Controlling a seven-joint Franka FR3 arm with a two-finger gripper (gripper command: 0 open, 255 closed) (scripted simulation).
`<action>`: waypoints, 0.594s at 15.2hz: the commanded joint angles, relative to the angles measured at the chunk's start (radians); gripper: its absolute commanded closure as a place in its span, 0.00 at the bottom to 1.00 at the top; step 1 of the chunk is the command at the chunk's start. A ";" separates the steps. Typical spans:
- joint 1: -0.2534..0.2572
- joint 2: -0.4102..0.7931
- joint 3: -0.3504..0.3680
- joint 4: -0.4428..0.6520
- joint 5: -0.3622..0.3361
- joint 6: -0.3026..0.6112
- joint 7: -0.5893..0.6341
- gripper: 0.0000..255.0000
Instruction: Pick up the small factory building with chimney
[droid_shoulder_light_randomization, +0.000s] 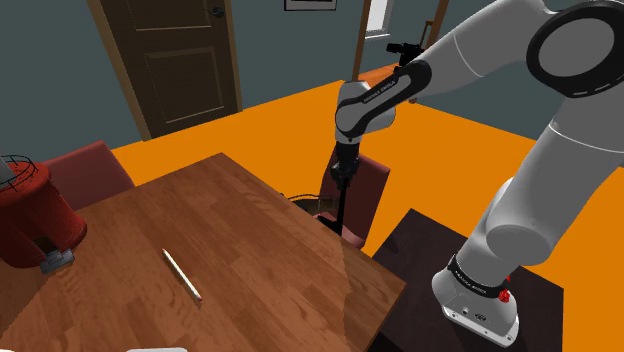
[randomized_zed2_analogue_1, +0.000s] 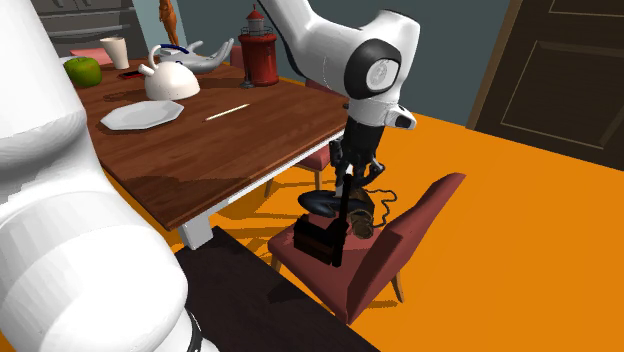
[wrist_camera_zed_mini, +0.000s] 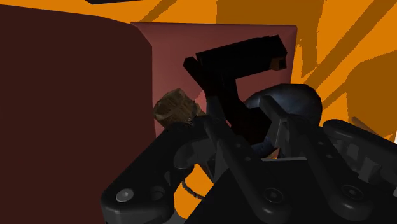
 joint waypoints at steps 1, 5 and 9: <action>0.000 0.001 0.000 0.000 0.000 0.002 0.000 1.00; 0.000 0.002 0.000 0.000 0.000 0.002 0.000 1.00; 0.000 -0.012 0.000 0.000 -0.003 -0.012 0.003 1.00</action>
